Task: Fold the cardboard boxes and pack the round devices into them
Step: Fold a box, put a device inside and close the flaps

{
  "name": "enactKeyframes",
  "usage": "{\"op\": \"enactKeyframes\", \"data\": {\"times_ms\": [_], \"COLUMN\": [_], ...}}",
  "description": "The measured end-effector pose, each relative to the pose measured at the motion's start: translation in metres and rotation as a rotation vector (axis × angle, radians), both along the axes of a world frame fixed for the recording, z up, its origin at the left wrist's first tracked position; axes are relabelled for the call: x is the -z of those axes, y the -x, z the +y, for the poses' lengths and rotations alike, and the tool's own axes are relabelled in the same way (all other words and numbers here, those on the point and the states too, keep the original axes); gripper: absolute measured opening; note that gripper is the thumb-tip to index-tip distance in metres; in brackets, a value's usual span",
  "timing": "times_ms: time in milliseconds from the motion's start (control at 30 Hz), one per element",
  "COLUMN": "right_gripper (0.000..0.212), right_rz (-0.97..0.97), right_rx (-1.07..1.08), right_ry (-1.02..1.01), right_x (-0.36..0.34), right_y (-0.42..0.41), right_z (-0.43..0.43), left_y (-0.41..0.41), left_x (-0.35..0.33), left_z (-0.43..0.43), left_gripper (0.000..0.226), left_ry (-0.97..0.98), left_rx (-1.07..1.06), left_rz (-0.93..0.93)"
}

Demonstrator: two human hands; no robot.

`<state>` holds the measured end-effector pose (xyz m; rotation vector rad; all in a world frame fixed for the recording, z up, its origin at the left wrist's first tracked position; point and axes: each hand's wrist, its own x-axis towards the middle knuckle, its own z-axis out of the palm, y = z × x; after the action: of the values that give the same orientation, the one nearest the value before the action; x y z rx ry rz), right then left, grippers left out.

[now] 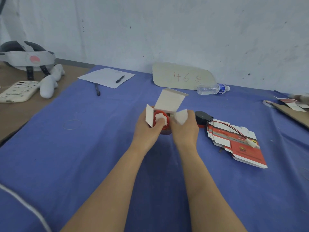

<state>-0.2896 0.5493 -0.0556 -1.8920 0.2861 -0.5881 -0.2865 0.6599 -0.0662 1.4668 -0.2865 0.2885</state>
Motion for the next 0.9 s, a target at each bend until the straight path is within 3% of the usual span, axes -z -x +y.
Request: {"op": "enactKeyframes", "data": {"times_ms": [167, 233, 333, 367, 433, 500, 733, 900], "right_gripper": [0.016, 0.024, 0.012, 0.016, 0.041, 0.051, 0.038, 0.025], "right_rz": [-0.145, -0.135, -0.09, -0.054, 0.049, 0.079, 0.007, -0.072], "right_rx": [-0.272, -0.289, -0.218, -0.221, -0.292, -0.355, -0.424, -0.626], "right_ry": [-0.004, -0.04, -0.146, -0.251, -0.542, -0.655, -0.649, -0.635], "right_x": [-0.002, -0.001, 0.001, 0.001, 0.0, 0.001, 0.0, -0.003], "right_y": [0.005, 0.003, -0.001, -0.001, -0.001, -0.002, 0.001, 0.002], "right_z": [0.018, 0.018, 0.01, 0.007, 0.003, 0.002, 0.007, 0.006], "left_y": [-0.004, -0.004, -0.004, -0.003, -0.002, -0.004, -0.005, -0.006], "left_x": [-0.002, -0.002, -0.002, -0.003, -0.006, -0.006, 0.002, -0.002], "left_z": [0.006, 0.008, 0.008, 0.007, 0.007, 0.01, 0.003, 0.009], "left_gripper": [0.016, 0.016, 0.014, 0.02, 0.058, 0.078, 0.026, 0.028], "left_ry": [0.173, 0.207, 0.214, 0.223, 0.294, 0.397, 0.147, 0.267], "left_rx": [-0.04, -0.031, 0.045, 0.123, 0.327, 0.452, 0.201, 0.133], "left_rz": [0.165, 0.226, 0.245, 0.252, 0.317, 0.384, 0.321, 0.38]}}
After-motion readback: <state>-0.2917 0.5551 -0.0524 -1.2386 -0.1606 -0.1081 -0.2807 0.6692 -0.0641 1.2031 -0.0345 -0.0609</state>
